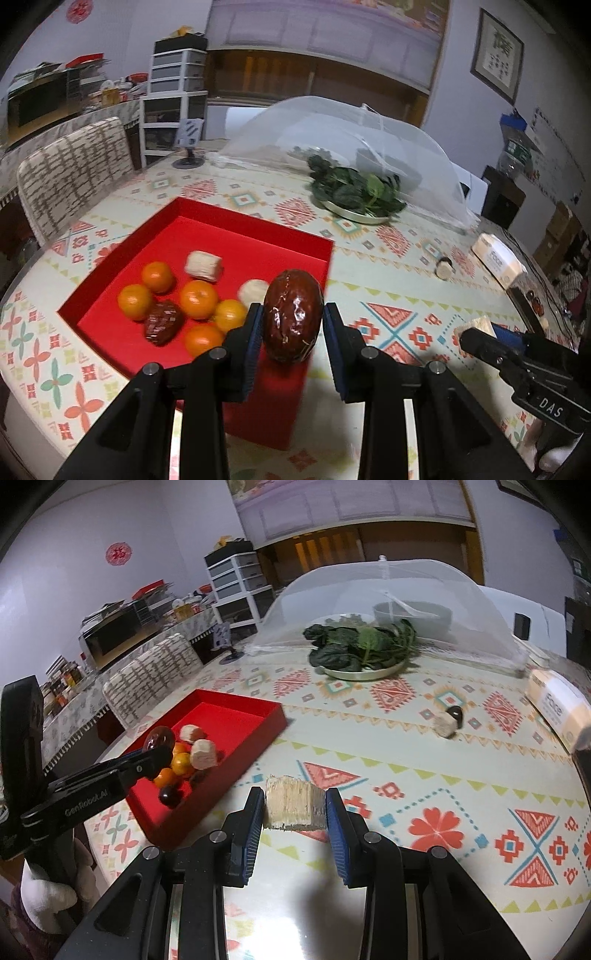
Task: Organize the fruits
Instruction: 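Carry the date and yam slice over the red tray with both grippers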
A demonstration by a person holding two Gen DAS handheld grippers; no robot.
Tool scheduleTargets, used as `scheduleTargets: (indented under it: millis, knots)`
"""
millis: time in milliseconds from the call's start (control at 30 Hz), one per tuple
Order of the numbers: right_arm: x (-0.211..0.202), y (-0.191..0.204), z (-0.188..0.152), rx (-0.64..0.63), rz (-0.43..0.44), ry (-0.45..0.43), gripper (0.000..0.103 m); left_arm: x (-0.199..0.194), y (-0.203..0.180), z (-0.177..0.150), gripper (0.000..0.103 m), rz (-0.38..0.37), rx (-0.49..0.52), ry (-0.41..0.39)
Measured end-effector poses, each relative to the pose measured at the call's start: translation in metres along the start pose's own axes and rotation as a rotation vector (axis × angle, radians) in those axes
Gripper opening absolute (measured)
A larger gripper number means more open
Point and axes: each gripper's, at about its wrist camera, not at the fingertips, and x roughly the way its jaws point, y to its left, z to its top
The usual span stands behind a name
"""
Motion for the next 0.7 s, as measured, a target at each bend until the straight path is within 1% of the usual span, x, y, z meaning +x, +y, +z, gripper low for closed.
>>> scheduleTargets:
  millis: [333, 700]
  knots:
    - [0.015, 0.036, 0.002, -0.054, 0.053, 0.013, 0.036, -0.010, 0.031, 0.000, 0.032, 0.009, -0.040, -0.011]
    - [0.020, 0.044, -0.002, -0.043, 0.070, 0.024, 0.036, -0.013, 0.042, 0.000, 0.032, -0.011, -0.057, -0.017]
